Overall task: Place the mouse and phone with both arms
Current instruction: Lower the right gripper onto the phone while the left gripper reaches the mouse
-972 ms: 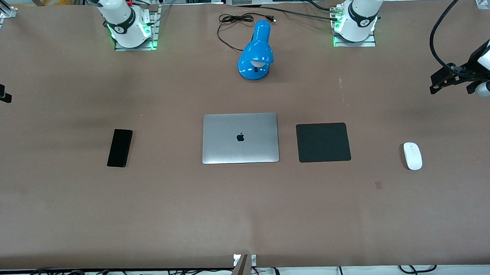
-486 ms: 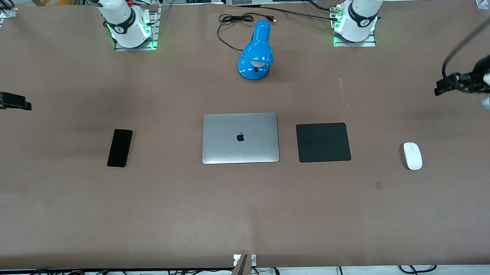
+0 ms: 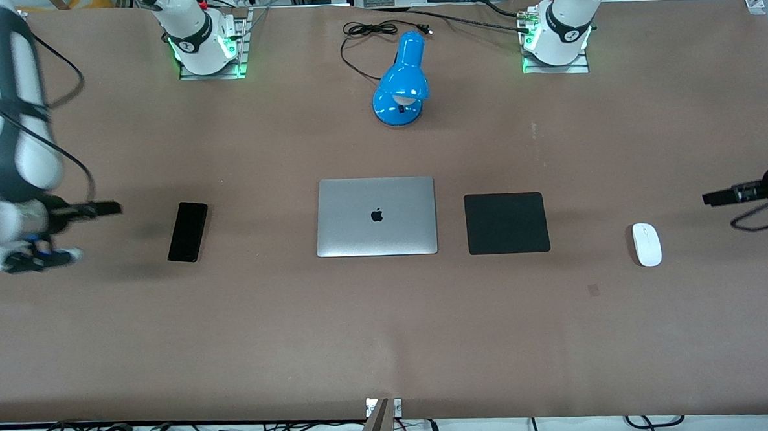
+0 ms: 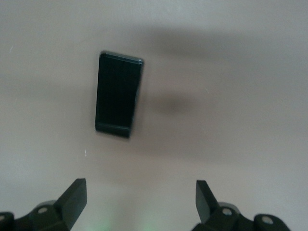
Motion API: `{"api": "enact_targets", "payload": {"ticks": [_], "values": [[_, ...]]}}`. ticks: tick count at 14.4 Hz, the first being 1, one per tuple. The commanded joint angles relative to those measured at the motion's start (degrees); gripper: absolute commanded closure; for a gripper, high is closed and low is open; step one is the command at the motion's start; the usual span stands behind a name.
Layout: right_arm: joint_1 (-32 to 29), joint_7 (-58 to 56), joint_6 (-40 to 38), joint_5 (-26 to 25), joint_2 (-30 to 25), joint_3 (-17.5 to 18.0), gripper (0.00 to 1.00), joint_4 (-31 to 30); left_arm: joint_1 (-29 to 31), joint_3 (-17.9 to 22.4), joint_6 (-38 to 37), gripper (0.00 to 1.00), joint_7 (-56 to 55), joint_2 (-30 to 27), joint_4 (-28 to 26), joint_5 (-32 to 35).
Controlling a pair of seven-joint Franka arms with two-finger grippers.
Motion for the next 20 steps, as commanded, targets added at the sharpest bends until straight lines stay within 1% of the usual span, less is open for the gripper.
{"api": "enact_targets", "payload": {"ticks": [1,3,5,6,7,10,11,13,15,17,18,20], "values": [[2.68,9.05,14.79,1.38,-3.81,-0.03,0.0,-14.73,0.4,-0.4,9.32,0.0,7.64,1.92,-3.65,-0.34],[3.93,14.06,20.88,1.47,-3.73,-0.03,0.0,-19.5,1.53,-0.83,17.51,0.0,11.51,1.74,-9.1,-1.31],[4.1,17.5,25.8,1.56,-3.38,-0.03,0.0,-23.54,2.51,-2.24,25.06,0.0,13.28,2.18,-13.68,-4.99],[5.5,20.39,29.65,1.56,-3.64,-0.03,0.0,-26.35,2.6,-2.42,29.72,0.0,13.29,2.27,-16.4,-5.09],[6.21,22.42,31.95,1.56,-3.46,-0.11,0.0,-27.85,2.51,-2.42,32.81,0.0,13.29,2.53,-18.17,-5.09],[6.74,26.21,33.38,1.47,-2.5,-0.03,0.0,-28.13,1.63,-2.59,35.82,0.0,13.2,4.37,-17.92,-5.35],[7.44,26.22,33.56,1.47,-2.5,-0.11,0.0,-28.13,1.46,-2.86,38.18,0.0,13.46,5.08,-17.92,-5.18],[7.97,26.22,33.91,1.03,-2.5,-0.2,0.0,-28.04,1.54,-2.95,39.08,0.0,14.87,5.26,-18.44,-5.36],[7.88,25.87,35.92,0.77,-1.71,-0.2,0.0,-28.13,1.45,-3.3,39.26,0.0,14.96,6.31,-17.92,-5.27],[7.8,25.16,37.68,0.59,-0.83,-0.2,0.0,-28.13,1.89,-3.56,39.52,0.0,15.13,6.84,-18.53,-5.44],[7.8,24.46,37.78,0.59,-0.74,-0.2,0.0,-28.13,2.07,-4.52,40.91,0.0,15.14,7.62,-18.54,-5.53],[7.45,22.97,37.78,0.59,-0.65,-0.29,0.0,-28.22,2.24,-4.97,42.85,0.0,14.96,8.25,-18.88,-5.71]]}}
